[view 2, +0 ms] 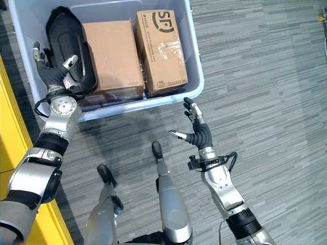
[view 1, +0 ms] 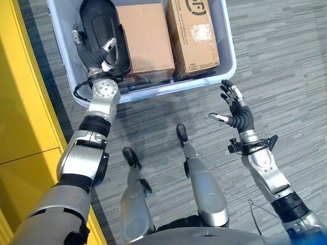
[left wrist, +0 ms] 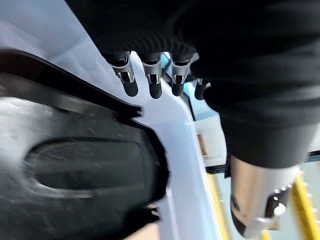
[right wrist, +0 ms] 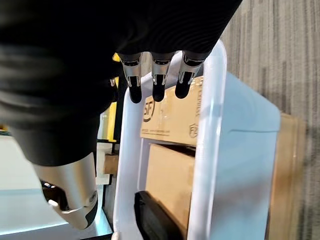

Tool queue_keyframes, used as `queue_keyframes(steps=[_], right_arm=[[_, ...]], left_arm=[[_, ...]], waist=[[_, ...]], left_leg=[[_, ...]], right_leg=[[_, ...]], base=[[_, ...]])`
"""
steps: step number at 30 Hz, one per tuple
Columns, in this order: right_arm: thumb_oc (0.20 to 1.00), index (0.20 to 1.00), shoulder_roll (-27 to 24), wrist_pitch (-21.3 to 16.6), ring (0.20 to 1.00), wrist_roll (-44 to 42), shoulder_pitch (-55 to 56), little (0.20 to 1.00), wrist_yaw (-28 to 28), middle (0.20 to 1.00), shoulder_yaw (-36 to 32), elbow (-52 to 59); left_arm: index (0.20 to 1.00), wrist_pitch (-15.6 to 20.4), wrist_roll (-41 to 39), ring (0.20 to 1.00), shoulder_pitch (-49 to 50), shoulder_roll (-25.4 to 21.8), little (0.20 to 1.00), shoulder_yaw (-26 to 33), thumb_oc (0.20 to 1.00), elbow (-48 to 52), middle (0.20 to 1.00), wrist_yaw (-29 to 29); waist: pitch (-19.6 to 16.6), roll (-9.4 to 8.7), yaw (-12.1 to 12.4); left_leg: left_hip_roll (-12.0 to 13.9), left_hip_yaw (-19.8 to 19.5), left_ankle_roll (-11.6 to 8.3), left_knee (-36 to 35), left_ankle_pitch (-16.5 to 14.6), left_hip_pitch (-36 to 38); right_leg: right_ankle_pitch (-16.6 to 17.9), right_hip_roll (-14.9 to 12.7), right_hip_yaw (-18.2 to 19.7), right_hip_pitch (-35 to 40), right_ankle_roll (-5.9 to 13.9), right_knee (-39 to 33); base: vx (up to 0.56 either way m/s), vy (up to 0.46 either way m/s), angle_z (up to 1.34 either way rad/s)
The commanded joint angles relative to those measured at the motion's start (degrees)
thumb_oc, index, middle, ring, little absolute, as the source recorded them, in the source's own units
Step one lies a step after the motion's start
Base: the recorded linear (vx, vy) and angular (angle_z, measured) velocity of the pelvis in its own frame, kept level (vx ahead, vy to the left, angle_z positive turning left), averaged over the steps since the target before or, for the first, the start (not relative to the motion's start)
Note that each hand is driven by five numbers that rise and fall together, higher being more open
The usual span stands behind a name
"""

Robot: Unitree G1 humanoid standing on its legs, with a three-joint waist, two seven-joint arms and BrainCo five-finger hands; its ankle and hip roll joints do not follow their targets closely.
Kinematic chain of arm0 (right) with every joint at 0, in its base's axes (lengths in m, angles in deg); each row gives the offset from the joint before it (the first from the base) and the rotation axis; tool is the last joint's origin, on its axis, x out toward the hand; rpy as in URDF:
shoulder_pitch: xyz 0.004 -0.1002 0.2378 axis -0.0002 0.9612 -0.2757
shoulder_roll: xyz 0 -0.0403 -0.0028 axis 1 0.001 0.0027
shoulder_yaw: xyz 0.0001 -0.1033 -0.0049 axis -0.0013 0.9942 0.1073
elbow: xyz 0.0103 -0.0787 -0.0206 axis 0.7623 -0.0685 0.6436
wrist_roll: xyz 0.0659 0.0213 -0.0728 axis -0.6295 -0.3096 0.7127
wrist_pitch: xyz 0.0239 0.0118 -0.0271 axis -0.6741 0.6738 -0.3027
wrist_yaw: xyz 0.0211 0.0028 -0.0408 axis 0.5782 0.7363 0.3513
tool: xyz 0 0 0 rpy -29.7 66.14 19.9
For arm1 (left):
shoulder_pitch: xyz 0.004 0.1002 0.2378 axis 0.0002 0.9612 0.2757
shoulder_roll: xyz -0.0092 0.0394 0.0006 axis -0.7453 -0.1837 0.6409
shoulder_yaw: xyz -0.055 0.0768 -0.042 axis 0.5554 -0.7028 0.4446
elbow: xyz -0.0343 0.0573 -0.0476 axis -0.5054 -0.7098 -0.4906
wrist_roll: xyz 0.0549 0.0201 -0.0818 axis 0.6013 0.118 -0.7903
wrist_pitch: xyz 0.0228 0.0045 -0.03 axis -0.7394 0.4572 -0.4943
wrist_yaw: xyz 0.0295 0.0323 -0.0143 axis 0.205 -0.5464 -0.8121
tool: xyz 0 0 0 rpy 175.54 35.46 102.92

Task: Move parts from the plastic box to the shelf.

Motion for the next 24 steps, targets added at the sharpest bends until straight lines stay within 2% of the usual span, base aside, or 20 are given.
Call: queue_keyframes(steps=[1,5,6,8,24], right_arm=[[1.000,1.000,-1.4,-4.2,1.000,-2.5,1.5,1.000,0.4,1.000,-2.5,3.0],[1.000,1.000,-1.9,-4.3,1.000,-3.2,1.7,1.000,1.4,1.000,-2.1,3.8],[1.000,1.000,-2.2,-4.3,1.000,-3.3,2.1,1.000,1.7,1.000,-2.2,4.1],[1.000,1.000,-2.4,-4.2,1.000,-3.4,2.3,1.000,1.9,1.000,-2.4,4.2],[1.000,1.000,-2.8,-3.6,1.000,-3.7,4.0,1.000,3.4,1.000,-2.1,5.9]], left_arm=[[1.000,1.4,-0.2,1.000,-5.1,-3.4,1.000,-0.9,1.000,-3.8,1.000,-0.8],[1.000,0.1,0.3,1.000,-6.5,-3.3,1.000,-3.8,1.000,-7.5,1.000,-4.4],[1.000,-0.3,0.5,1.000,-6.9,-2.9,1.000,-4.4,1.000,-8.1,1.000,-5.1],[1.000,-0.6,0.5,1.000,-7.5,-2.1,1.000,-5.3,1.000,-9.5,1.000,-6.8],[1.000,-2.7,2.4,1.000,-5.8,5.0,1.000,-6.6,1.000,-12.8,1.000,-9.8]], waist=[[-1.7,-2.76,0.6],[-1.7,-3.33,-0.2],[-1.8,-3.02,-0.4],[-1.7,-3.14,-0.8],[-1.8,-3.15,-2.3]], left_leg=[[5.7,-2.0,-2.82,3.0,0.4,2.2],[5.7,-1.4,-2.91,3.4,0.2,1.5],[5.7,-1.6,-3.23,3.3,-1.1,2.0],[5.8,-1.4,-3.26,3.4,-1.2,1.9],[5.7,0.1,-3.54,3.6,-1.6,2.1]], right_leg=[[0.6,-3.6,-1.1,-3.6,5.51,6.5],[0.9,-3.3,-0.5,-4.7,5.66,6.5],[-0.2,-3.3,-0.6,-4.3,6.02,6.5],[-0.1,-3.1,-0.3,-4.9,6.03,6.6],[0.3,-2.3,1.4,-6.2,6.01,6.4]], base=[[0.00,0.000,0.00],[0.02,0.023,-0.04],[0.08,0.063,-0.05],[0.04,0.048,-0.07],[0.00,0.005,-0.08]])
